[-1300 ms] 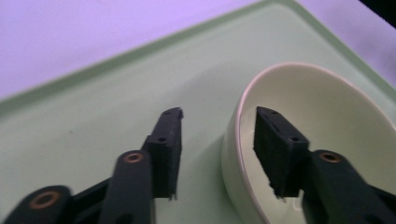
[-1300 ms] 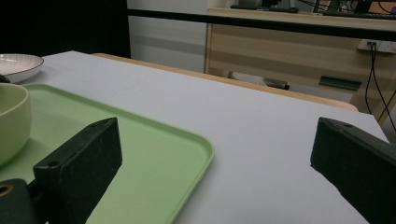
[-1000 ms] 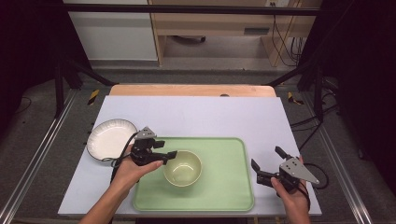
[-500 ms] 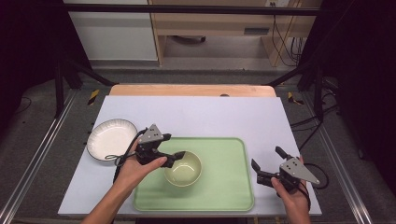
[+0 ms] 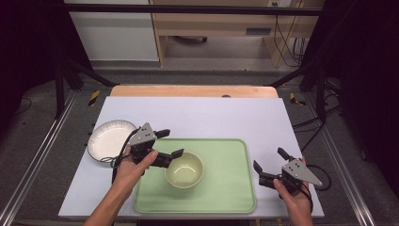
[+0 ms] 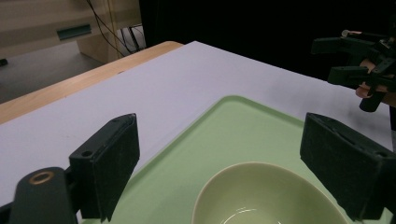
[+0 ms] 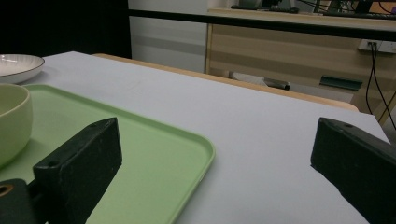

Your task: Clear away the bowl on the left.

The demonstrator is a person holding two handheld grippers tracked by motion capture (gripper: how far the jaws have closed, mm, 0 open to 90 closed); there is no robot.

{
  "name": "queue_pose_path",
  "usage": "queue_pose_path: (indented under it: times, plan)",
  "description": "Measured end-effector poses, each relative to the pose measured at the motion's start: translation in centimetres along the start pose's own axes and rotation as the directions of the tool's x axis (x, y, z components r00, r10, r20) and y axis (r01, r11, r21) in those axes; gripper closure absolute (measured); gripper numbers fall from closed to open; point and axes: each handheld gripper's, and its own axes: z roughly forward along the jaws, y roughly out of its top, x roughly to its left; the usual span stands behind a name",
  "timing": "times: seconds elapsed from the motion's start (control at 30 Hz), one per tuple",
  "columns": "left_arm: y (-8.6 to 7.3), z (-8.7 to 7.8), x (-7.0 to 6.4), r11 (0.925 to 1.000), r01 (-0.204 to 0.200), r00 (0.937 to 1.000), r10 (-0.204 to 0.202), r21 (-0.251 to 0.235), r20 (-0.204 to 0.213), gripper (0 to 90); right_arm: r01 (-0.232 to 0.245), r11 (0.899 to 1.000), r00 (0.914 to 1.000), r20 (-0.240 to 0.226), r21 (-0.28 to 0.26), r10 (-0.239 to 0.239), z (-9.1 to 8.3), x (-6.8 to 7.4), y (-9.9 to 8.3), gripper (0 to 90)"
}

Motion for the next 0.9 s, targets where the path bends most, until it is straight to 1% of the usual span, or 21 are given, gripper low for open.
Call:
queue_pose_path:
  times: [0.1, 0.13, 0.23, 0.3, 0.43, 0.5, 0.73, 0.9]
  plan:
    - [-0.3, -0.7, 0.4, 0.9996, 0.009, 0.9999, -0.009, -0.027, 0.008, 11.6, 0.000, 1.000, 1.0000, 0.001, -0.001, 0.000, 0.0, 0.0, 0.0, 2.2]
    - [-0.3, -0.8, 0.5, 0.9995, 0.005, 0.9999, -0.005, -0.030, 0.010, 11.0, 0.000, 1.000, 1.0000, 0.001, 0.000, 0.000, 0.0, 0.0, 0.0, 2.2]
    - [-0.7, -1.4, 0.7, 0.9990, -0.011, 0.9999, 0.011, -0.043, -0.006, 10.3, -0.001, 1.000, 1.0000, 0.003, 0.000, 0.001, 0.0, -0.1, 0.0, 2.2]
    - [-1.1, -1.8, 0.9, 0.9990, -0.021, 0.9997, 0.020, -0.040, -0.013, 9.5, -0.002, 1.000, 1.0000, 0.004, -0.001, 0.002, 0.0, -0.1, 0.0, 2.2]
    - [-2.0, -2.5, 1.3, 0.9994, -0.013, 0.9997, 0.012, -0.032, -0.022, 9.6, -0.001, 1.000, 1.0000, 0.006, 0.000, 0.001, 0.0, -0.1, 0.0, 2.2]
    - [-2.5, -2.9, 1.6, 0.9996, -0.016, 0.9994, 0.015, -0.023, -0.030, 9.6, -0.001, 1.000, 1.0000, 0.006, -0.001, 0.001, 0.0, -0.1, 0.0, 2.2]
    - [-4.2, -4.4, 2.6, 0.9988, 0.011, 0.9982, -0.014, -0.048, -0.058, 9.6, 0.000, 1.000, 1.0000, 0.007, 0.000, 0.000, -0.1, -0.1, 0.0, 2.2]
    - [-5.2, -5.3, 3.1, 0.9988, 0.020, 0.9972, -0.023, -0.044, -0.071, 9.7, 0.001, 1.000, 1.0000, 0.007, -0.003, -0.001, -0.1, -0.1, 0.0, 2.2]
